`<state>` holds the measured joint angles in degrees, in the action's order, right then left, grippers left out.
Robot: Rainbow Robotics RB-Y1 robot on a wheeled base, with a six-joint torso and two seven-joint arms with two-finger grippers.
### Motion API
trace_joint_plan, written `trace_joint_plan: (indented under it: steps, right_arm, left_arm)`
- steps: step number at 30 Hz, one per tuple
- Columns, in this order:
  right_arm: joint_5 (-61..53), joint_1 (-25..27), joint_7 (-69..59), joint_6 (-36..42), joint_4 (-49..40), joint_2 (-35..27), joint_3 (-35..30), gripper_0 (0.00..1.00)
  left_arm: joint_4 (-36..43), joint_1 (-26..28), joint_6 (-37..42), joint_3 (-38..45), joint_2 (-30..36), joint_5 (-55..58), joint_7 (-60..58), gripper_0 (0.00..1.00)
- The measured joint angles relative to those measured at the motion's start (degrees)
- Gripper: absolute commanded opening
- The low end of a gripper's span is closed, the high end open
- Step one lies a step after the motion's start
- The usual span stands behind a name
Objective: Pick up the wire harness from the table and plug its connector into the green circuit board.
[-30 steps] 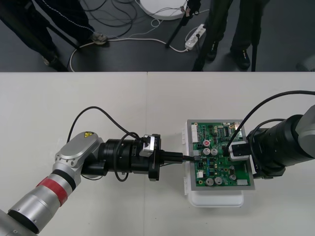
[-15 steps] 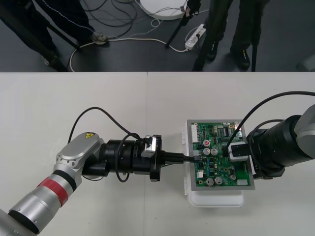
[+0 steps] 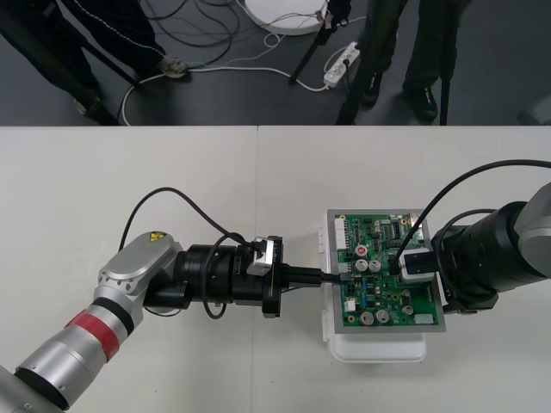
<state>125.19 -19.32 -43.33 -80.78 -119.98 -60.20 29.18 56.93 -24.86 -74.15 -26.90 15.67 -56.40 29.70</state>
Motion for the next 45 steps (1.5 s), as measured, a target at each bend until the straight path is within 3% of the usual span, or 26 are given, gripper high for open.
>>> trace_joint_plan:
  steps: [45]
  right_arm:
    - [-0.8, -0.14, -0.01, -0.4, 0.18, 0.1, 0.0, 1.0]
  left_arm:
    - [0.02, 0.08, 1.15, -0.08, -0.38, 0.13, 0.0, 0.0]
